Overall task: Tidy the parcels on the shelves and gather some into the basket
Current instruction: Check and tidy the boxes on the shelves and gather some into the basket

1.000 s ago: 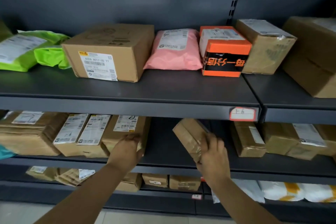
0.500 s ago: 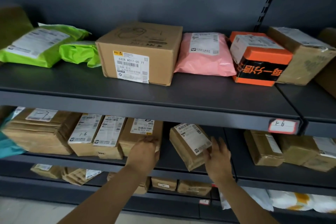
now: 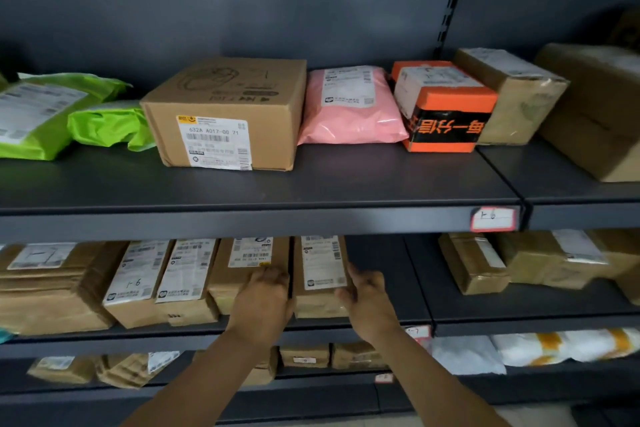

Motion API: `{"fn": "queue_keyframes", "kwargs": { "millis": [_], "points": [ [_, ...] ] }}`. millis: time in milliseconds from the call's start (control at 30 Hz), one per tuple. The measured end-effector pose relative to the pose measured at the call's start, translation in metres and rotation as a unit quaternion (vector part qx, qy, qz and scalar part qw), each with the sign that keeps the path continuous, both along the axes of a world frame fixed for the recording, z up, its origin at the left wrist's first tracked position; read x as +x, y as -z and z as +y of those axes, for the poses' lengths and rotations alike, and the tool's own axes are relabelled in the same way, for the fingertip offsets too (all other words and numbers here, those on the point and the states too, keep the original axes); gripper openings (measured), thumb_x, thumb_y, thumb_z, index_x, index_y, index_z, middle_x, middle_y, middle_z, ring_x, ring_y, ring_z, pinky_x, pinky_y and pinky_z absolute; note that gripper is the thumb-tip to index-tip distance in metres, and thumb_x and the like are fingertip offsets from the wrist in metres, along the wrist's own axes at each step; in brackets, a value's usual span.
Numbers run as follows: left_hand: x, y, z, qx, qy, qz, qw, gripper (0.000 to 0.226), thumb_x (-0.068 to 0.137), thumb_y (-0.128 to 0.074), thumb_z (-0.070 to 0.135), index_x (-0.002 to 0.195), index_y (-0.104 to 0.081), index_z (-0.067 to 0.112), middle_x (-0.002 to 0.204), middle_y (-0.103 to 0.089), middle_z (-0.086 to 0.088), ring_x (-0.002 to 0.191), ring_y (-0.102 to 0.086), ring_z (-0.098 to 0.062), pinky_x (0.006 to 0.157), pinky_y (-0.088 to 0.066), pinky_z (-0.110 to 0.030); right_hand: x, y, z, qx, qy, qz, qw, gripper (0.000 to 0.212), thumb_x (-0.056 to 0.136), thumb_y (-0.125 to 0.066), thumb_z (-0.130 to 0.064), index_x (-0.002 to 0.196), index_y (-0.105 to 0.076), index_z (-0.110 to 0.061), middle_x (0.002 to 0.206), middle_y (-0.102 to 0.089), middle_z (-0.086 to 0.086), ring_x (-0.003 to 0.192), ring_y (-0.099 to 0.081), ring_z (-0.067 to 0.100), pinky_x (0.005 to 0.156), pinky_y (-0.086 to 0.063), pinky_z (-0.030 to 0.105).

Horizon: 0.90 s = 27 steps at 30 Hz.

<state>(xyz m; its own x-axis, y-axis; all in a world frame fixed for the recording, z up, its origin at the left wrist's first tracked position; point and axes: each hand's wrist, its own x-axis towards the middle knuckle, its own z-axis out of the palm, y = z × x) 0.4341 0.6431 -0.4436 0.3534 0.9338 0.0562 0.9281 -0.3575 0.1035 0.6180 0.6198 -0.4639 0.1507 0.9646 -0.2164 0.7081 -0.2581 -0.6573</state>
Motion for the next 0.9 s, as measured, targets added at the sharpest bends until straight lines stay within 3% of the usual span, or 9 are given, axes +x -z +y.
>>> {"fn": "queue_keyframes", "kwargs": {
  "millis": [100,233,333,400,467,600,767,900],
  "points": [
    [0.017,-0.001,-0.001,0.044,0.048,0.018,0.998,0.041,0.049,-0.091,0.029,0.083,-0.076,0.012,0.089,-0.071,-0.004,0.08,-0.068,-0.024,0.063,-0.057,-0.033,0.034,-0.012,-0.013,-0.003,0.019,-0.035,0.999,0.058,0.097,-0.048,-0.036,0.149,-0.023,-0.028,0.142,-0.023,0.003,0.125,-0.044,0.023,0.104,-0.04,0.03],
    [0.066,-0.008,-0.005,0.065,0.122,0.024,0.99,0.046,0.045,-0.092,0.035,0.083,-0.076,0.016,0.088,-0.072,0.001,0.079,-0.069,-0.018,0.062,-0.056,-0.03,0.098,-0.02,-0.039,-0.037,0.07,-0.104,0.991,0.057,0.096,-0.05,-0.034,0.148,-0.027,-0.025,0.146,-0.024,0.006,0.129,-0.037,0.028,0.104,-0.039,0.034],
    [0.107,-0.018,-0.01,0.031,0.142,0.043,0.988,0.046,0.058,-0.085,0.042,0.096,-0.074,0.018,0.096,-0.071,0.003,0.087,-0.067,-0.015,0.074,-0.054,-0.028,0.148,-0.024,-0.052,-0.051,0.114,-0.154,0.98,0.055,0.096,-0.05,-0.034,0.145,-0.03,-0.02,0.147,-0.028,0.01,0.129,-0.033,0.033,0.102,-0.038,0.039],
    [0.127,-0.024,-0.012,-0.008,0.142,0.041,0.989,0.047,0.086,-0.061,0.041,0.126,-0.059,0.017,0.127,-0.059,0.001,0.115,-0.055,-0.018,0.097,-0.042,-0.029,0.171,-0.026,-0.052,-0.047,0.138,-0.172,0.974,0.054,0.095,-0.05,-0.035,0.143,-0.032,-0.018,0.147,-0.028,0.012,0.128,-0.032,0.034,0.101,-0.037,0.041],
    [0.151,-0.022,-0.012,-0.001,0.149,0.053,0.987,0.05,0.097,-0.042,0.041,0.142,-0.04,0.019,0.144,-0.042,0.002,0.131,-0.038,-0.017,0.106,-0.029,-0.027,0.198,-0.022,-0.051,-0.038,0.152,-0.17,0.973,0.055,0.095,-0.05,-0.036,0.143,-0.03,-0.018,0.147,-0.027,0.011,0.129,-0.031,0.033,0.101,-0.037,0.042],
    [0.193,-0.016,-0.011,-0.005,0.124,0.076,0.989,0.051,0.098,-0.037,0.043,0.144,-0.034,0.021,0.147,-0.037,0.003,0.134,-0.032,-0.016,0.109,-0.025,-0.028,0.235,-0.008,-0.036,-0.02,0.111,-0.212,0.971,0.056,0.095,-0.046,-0.044,0.144,-0.031,-0.021,0.148,-0.025,0.01,0.131,-0.03,0.032,0.101,-0.039,0.043],
    [0.227,0.004,-0.011,-0.015,0.08,0.088,0.993,0.051,0.098,-0.037,0.045,0.145,-0.033,0.025,0.146,-0.038,0.006,0.134,-0.032,-0.014,0.11,-0.025,-0.027,0.254,0.02,-0.017,-0.024,-0.015,-0.263,0.964,0.068,0.089,-0.046,-0.057,0.146,-0.019,-0.033,0.15,-0.012,0.007,0.135,-0.02,0.033,0.105,-0.032,0.046],
    [0.235,0.02,-0.023,-0.042,0.05,0.073,0.995,0.052,0.097,-0.039,0.045,0.146,-0.031,0.027,0.146,-0.038,0.008,0.134,-0.032,-0.012,0.111,-0.026,-0.025,0.254,0.039,-0.015,0.002,-0.039,-0.29,0.956,0.057,0.087,-0.051,-0.057,0.135,-0.033,-0.031,0.144,-0.017,0.011,0.133,-0.017,0.039,0.111,-0.02,0.055]
  ]
}}
